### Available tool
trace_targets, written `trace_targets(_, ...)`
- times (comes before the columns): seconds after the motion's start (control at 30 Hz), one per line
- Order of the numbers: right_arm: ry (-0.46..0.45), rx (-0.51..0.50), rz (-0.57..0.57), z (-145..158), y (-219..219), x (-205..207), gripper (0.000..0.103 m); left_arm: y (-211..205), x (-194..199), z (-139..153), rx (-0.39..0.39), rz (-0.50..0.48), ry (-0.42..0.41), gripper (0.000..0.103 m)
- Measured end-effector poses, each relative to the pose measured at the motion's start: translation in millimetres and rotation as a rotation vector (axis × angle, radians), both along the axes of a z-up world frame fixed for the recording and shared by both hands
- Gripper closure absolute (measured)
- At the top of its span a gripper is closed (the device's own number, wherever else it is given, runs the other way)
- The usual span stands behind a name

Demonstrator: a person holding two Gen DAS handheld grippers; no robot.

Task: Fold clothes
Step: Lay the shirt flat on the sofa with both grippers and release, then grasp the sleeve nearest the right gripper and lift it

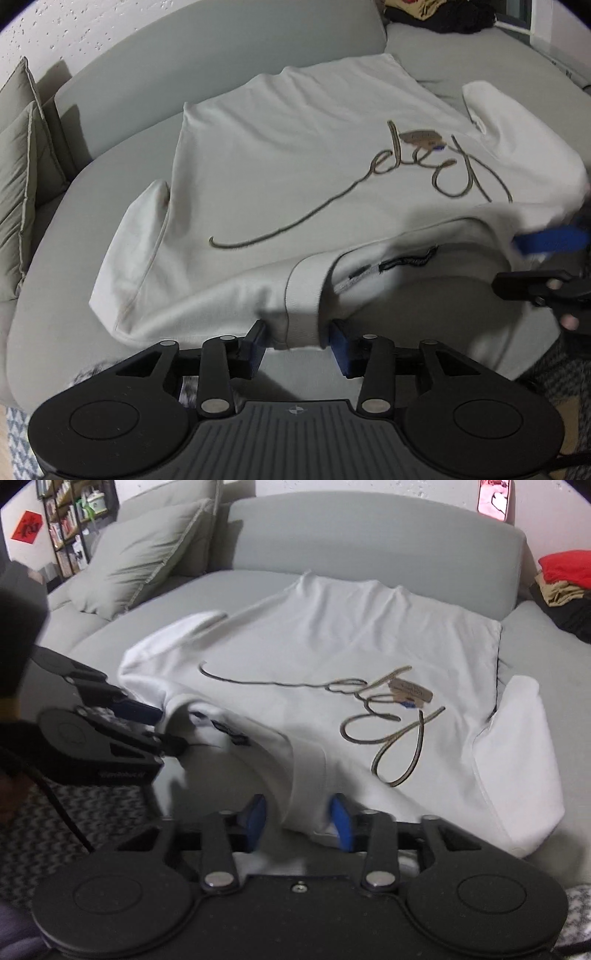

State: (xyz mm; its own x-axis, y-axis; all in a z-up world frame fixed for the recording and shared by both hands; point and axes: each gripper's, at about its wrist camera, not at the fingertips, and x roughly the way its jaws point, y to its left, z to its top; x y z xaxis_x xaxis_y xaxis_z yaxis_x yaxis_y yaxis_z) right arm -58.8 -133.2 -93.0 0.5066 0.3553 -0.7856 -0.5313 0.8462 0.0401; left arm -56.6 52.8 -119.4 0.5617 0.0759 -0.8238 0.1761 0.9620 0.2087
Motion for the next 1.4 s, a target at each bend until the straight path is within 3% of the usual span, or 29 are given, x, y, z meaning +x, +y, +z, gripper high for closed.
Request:
trace_targets(0.07, -0.007, 0.000, 0.001, -2, 1, 1, 0.091, 1, 0, 1, -0.010, -0.022, 0.001, 0.085)
trace_targets(0.1, 0.005, 0.004, -0.001, 1, 0, 2, 0.094, 1, 0, 3, 0.005, -0.035, 0.007, 0.087)
trace_targets(0.23, 0.121, 0.089, 0.004, 21, -14, 6, 0.095, 8, -13, 23, -0.001, -0.115, 0.067, 0.088)
trace_targets(0.33, 0.237, 0.065, 0.083, 25, -18, 4, 0.093, 14, -23, 20, 0.035, -0.164, 0.147, 0.084)
trace_targets(0.37, 0.257, 0.060, 0.105, 24, -19, 2, 0.088, 16, -24, 17, 0.055, -0.169, 0.177, 0.080)
trace_targets(0.4, 0.260, 0.053, 0.111, 25, -21, 0, 0.073, 20, -25, 19, 0.041, -0.160, 0.180, 0.078)
trace_targets(0.47, 0.227, 0.050, 0.077, 31, -30, -3, 0.061, 27, -27, 28, -0.018, -0.131, 0.160, 0.078)
trace_targets(0.57, 0.168, 0.111, -0.032, 43, -51, 1, 0.061, 39, -30, 40, -0.105, -0.087, 0.130, 0.066)
trace_targets(0.63, 0.138, 0.145, -0.108, 44, -61, 9, 0.063, 40, -24, 47, -0.161, -0.061, 0.087, 0.065)
trace_targets(0.73, 0.129, 0.178, -0.192, 36, -61, 24, 0.077, 30, -4, 46, -0.205, -0.011, 0.023, 0.065)
trace_targets(0.83, 0.112, 0.208, -0.222, 25, -47, 37, 0.077, 16, 20, 37, -0.244, 0.030, -0.007, 0.065)
trace_targets(0.93, 0.097, 0.206, -0.241, 13, -36, 49, 0.077, -1, 38, 22, -0.216, 0.035, -0.028, 0.065)
trace_targets(1.07, 0.154, 0.097, -0.270, -2, -36, 53, 0.078, -5, 35, 5, -0.163, 0.023, -0.008, 0.065)
trace_targets(1.23, 0.261, 0.071, -0.266, 3, -59, 27, 0.078, 2, 23, 20, -0.201, 0.024, -0.005, 0.065)
trace_targets(1.33, 0.333, 0.120, -0.301, 6, -78, 22, 0.077, 6, 16, 30, -0.228, 0.026, -0.004, 0.065)
trace_targets(1.37, 0.326, 0.168, -0.320, 12, -86, 23, 0.073, 7, 14, 33, -0.237, 0.026, -0.003, 0.065)
trace_targets(1.4, 0.313, 0.220, -0.339, 19, -95, 25, 0.062, 9, 12, 36, -0.246, 0.027, -0.003, 0.065)
